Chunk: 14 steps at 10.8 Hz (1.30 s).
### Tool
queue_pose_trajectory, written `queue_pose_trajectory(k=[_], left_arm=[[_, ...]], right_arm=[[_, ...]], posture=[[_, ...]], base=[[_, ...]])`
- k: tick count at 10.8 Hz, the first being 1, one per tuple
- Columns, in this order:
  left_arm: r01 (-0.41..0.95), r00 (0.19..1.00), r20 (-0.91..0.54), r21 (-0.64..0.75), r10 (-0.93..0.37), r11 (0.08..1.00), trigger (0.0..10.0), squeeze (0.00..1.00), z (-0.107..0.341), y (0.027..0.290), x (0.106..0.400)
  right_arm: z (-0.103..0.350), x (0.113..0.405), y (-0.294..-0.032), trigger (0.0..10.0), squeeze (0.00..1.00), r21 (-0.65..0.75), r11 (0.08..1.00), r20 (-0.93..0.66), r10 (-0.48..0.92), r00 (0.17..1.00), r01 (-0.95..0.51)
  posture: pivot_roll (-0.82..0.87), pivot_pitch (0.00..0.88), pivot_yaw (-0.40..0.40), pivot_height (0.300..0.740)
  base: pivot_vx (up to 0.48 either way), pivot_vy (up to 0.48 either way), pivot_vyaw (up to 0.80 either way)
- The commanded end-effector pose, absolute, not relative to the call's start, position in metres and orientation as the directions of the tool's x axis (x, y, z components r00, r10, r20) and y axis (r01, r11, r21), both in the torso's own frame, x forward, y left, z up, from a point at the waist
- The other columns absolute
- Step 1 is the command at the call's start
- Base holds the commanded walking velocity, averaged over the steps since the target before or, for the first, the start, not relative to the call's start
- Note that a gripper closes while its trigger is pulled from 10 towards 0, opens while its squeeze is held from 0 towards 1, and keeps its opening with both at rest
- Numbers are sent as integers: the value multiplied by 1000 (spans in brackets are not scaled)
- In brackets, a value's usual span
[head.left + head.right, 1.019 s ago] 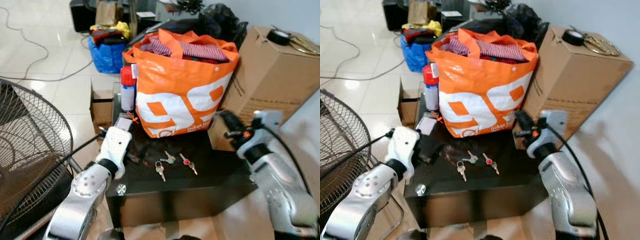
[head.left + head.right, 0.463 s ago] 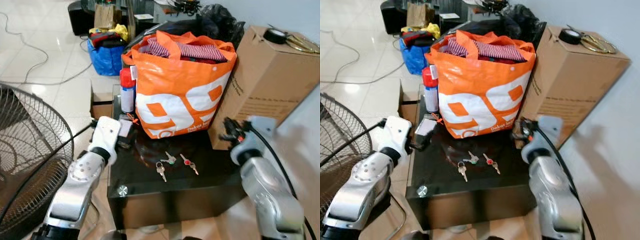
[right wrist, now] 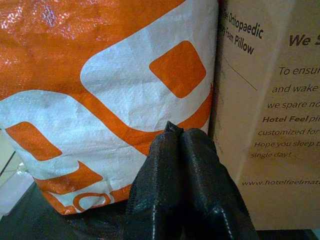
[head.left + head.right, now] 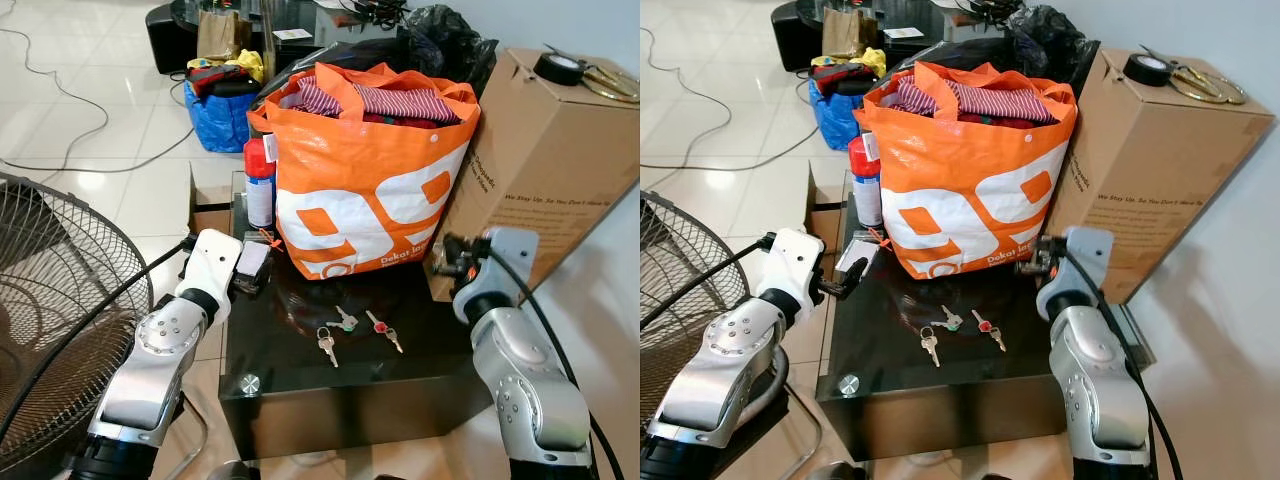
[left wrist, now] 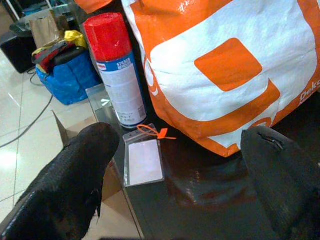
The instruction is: Hang keys on a hook
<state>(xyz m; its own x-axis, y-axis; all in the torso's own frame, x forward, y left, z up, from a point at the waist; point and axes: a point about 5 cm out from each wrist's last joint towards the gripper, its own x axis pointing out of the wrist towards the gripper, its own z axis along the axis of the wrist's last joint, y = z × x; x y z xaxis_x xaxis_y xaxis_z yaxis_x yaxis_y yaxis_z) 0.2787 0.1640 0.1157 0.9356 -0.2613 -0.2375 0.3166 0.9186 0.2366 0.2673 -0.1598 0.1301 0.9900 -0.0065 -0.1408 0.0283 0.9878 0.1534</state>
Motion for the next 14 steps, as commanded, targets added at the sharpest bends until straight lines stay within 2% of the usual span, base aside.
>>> queue_pose_trajectory(k=[1,14], left_arm=[[327,934,-232,250,-271,911,10000,0,118,161,282],[376,923,-201,279,-329,884,10000,0,122,153,297]], right_arm=[[131,269,-165,10000,0,139,989,-138,-35,990,54],[135,271,-168,10000,0,135,987,-104,-72,992,86]], posture=[[-25,0,-29,740],[-66,0,19,740]], base=[[0,0,0],[-234,0,0]])
